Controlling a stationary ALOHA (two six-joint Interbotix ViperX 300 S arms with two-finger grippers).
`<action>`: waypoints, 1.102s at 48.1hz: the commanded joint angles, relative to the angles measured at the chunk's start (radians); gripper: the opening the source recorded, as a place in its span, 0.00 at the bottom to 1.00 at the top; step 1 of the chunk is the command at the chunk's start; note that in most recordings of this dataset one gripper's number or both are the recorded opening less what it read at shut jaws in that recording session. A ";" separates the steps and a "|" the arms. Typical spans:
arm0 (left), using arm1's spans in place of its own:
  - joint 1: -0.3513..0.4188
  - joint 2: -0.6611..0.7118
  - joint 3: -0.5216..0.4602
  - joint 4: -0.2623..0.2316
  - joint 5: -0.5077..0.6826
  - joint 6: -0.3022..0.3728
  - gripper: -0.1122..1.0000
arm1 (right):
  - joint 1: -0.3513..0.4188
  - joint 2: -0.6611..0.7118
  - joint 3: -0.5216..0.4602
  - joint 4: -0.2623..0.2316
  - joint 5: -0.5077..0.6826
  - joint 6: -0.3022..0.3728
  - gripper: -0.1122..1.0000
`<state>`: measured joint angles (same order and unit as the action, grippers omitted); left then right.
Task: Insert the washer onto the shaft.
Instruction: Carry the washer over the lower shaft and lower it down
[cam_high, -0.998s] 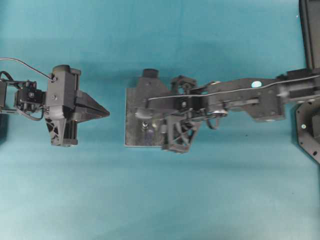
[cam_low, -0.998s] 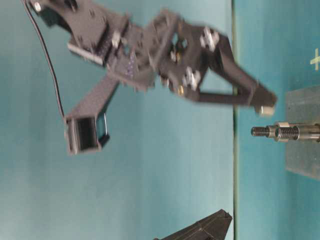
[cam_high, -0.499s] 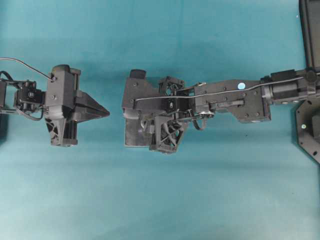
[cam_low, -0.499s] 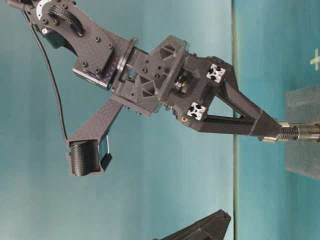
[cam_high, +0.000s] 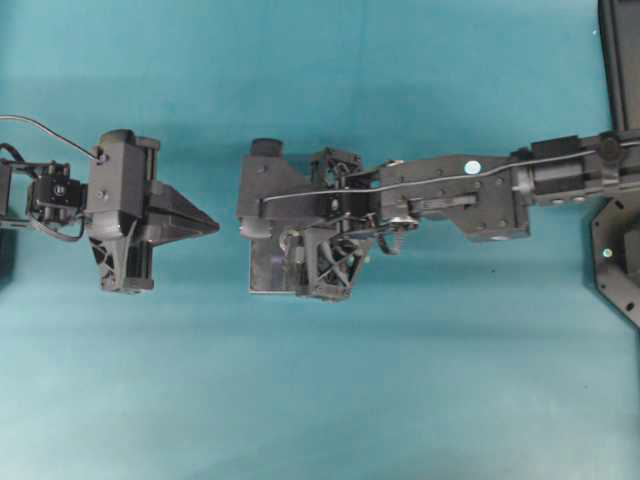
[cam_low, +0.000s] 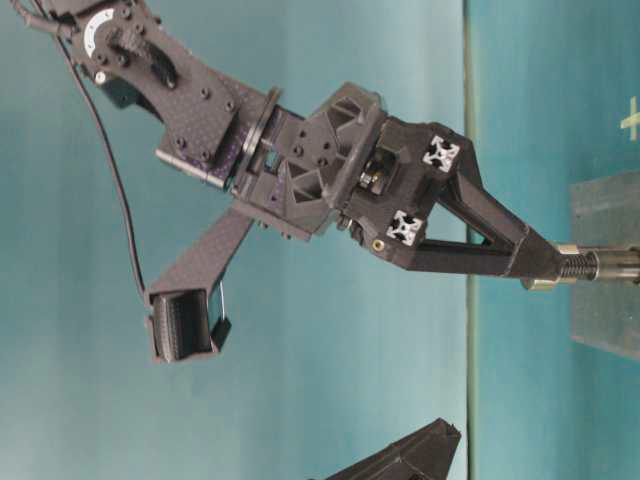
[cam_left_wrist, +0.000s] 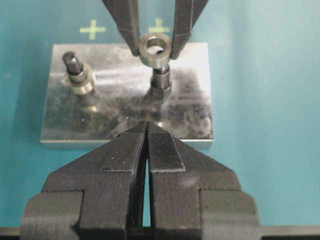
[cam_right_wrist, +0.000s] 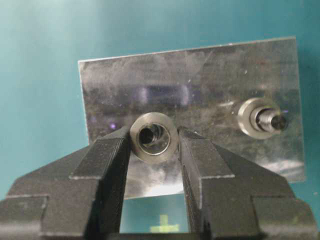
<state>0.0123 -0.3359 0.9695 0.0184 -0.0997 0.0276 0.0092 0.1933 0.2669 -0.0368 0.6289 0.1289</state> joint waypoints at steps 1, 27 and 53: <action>0.000 -0.014 -0.008 0.003 -0.015 -0.002 0.10 | -0.005 0.003 -0.035 -0.002 0.037 -0.018 0.40; -0.002 -0.006 -0.008 0.003 -0.015 -0.002 0.10 | 0.000 0.003 -0.057 -0.002 0.100 -0.014 0.40; 0.000 -0.005 -0.008 0.003 -0.015 -0.002 0.10 | 0.006 -0.002 -0.054 0.012 0.115 -0.015 0.40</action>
<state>0.0138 -0.3359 0.9725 0.0184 -0.1058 0.0276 0.0123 0.2178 0.2148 -0.0307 0.7394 0.1243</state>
